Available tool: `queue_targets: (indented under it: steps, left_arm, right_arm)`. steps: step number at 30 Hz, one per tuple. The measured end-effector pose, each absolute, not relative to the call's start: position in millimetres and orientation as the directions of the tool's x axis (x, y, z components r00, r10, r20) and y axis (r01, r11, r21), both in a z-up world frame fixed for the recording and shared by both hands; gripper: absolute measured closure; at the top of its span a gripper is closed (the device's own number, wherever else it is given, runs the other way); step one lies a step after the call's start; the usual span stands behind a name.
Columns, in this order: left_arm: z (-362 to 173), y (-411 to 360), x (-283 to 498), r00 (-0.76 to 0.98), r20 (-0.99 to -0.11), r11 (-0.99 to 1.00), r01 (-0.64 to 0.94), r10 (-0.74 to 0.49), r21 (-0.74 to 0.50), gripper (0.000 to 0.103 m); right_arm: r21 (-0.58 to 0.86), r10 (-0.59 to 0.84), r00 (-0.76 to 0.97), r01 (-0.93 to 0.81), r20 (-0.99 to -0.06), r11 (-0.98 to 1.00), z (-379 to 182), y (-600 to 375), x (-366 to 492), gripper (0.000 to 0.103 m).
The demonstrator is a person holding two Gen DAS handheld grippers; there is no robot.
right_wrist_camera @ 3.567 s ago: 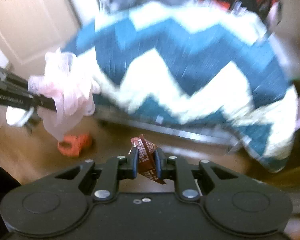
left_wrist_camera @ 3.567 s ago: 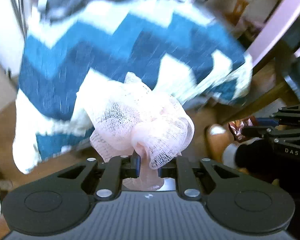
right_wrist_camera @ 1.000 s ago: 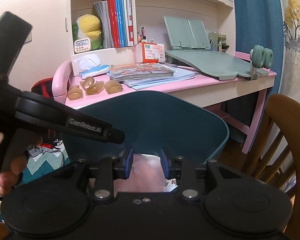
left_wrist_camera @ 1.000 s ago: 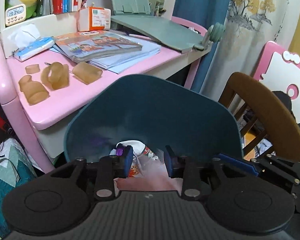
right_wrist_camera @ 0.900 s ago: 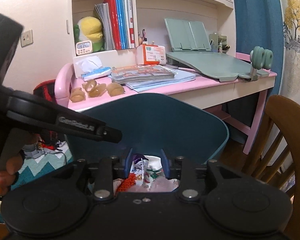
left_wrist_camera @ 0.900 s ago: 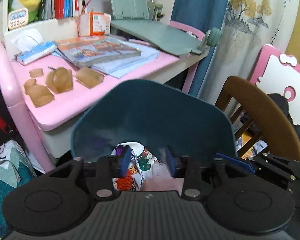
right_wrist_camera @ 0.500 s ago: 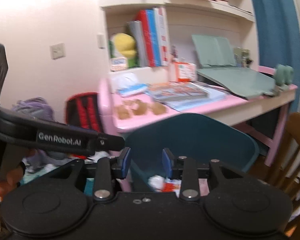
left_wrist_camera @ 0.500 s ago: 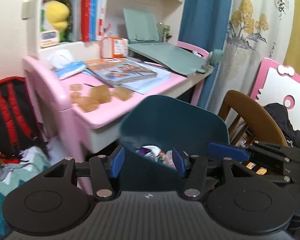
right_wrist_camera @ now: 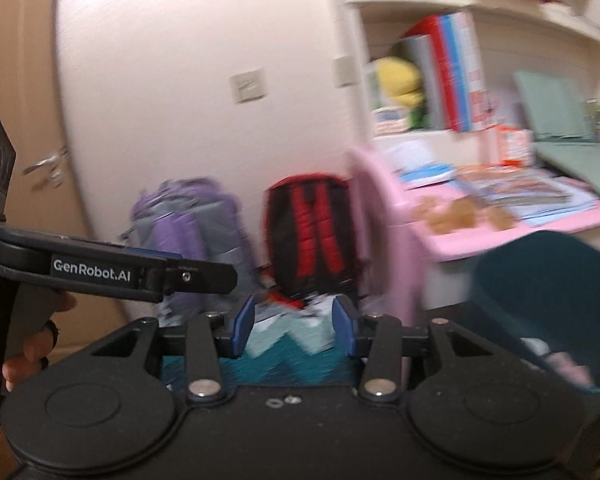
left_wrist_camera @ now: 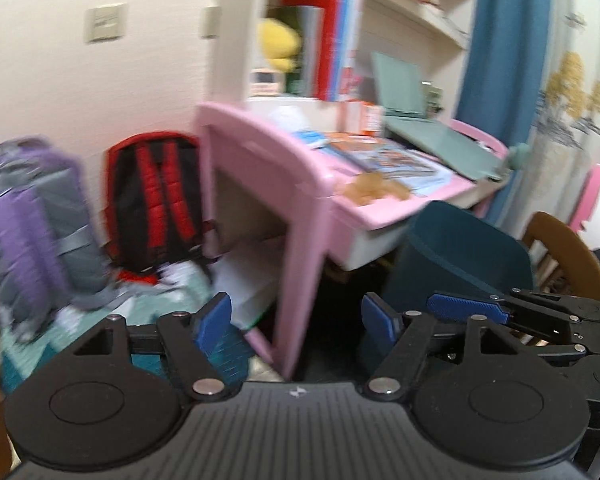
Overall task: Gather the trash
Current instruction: 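Move both tools back down toward the floor by the bed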
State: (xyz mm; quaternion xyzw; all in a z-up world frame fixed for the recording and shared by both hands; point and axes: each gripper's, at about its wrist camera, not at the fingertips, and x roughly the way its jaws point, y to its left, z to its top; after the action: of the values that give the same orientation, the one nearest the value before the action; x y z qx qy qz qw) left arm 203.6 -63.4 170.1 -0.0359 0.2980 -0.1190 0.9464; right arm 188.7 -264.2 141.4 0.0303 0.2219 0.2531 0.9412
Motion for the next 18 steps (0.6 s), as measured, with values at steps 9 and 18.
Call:
queue_targets:
  steps: [9,18]
  left_arm:
    - [131.4,65.4,162.5,0.793,-0.605,0.987,-0.027,-0.077,-0.161,0.020]
    - [48.6,185.4,143.7,0.740,-0.668,0.956,-0.247,0.080,-0.159,0.000]
  right_arm:
    - [0.213,0.638,0.593,-0.628,-0.491,0.748,104.8,-151.6,197.2,0.055]
    - [0.277,0.704,0.418,-0.710,-0.573,0.647,25.0,-69.1,209.2,0.052]
